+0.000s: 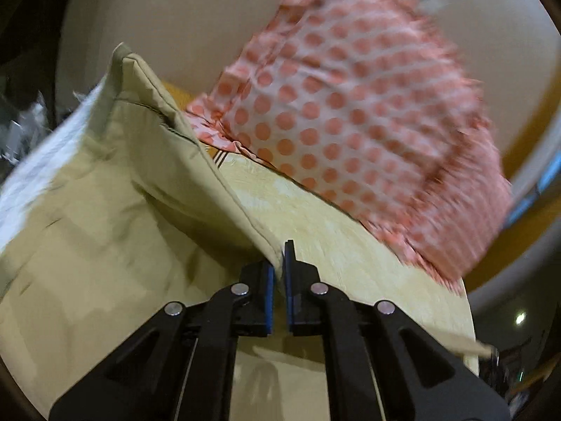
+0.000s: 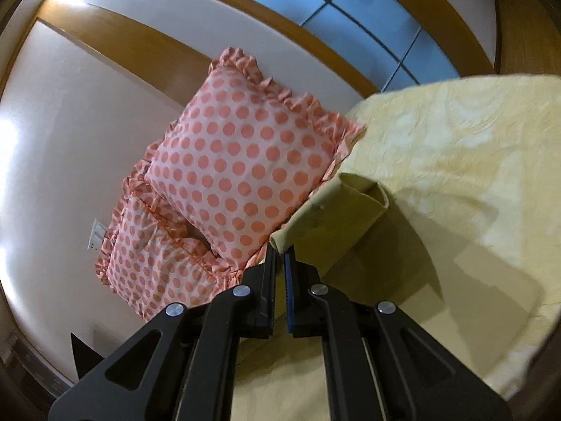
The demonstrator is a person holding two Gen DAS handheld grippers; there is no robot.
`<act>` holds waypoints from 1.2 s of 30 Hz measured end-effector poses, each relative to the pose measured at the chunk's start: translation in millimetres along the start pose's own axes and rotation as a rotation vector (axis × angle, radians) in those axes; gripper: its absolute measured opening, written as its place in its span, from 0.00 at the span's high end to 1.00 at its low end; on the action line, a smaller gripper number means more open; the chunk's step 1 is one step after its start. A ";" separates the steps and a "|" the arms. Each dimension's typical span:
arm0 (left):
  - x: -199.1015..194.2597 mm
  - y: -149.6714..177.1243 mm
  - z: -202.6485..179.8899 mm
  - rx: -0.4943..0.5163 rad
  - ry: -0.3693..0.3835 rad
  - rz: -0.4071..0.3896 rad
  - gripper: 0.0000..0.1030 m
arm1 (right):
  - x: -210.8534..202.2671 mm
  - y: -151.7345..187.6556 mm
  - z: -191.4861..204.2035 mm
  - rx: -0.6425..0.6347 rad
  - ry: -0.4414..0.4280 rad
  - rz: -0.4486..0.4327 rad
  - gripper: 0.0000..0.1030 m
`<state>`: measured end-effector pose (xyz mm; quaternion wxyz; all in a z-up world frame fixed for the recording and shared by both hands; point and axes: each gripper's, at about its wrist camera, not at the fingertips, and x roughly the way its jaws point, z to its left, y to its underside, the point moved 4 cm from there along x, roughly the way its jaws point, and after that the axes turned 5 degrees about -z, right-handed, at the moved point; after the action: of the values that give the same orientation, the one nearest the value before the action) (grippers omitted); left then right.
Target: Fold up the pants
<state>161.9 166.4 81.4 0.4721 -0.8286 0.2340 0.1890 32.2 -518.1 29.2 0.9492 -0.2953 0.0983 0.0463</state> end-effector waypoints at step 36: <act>-132.9 155.1 85.7 -0.100 -0.109 -0.180 0.31 | -40.6 54.4 -42.4 -0.313 0.284 -0.054 0.95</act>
<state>-42.7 199.9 3.4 0.4574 -0.8572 0.1233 0.2019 -22.2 -498.7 -26.3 0.8692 -0.4453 0.2149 -0.0064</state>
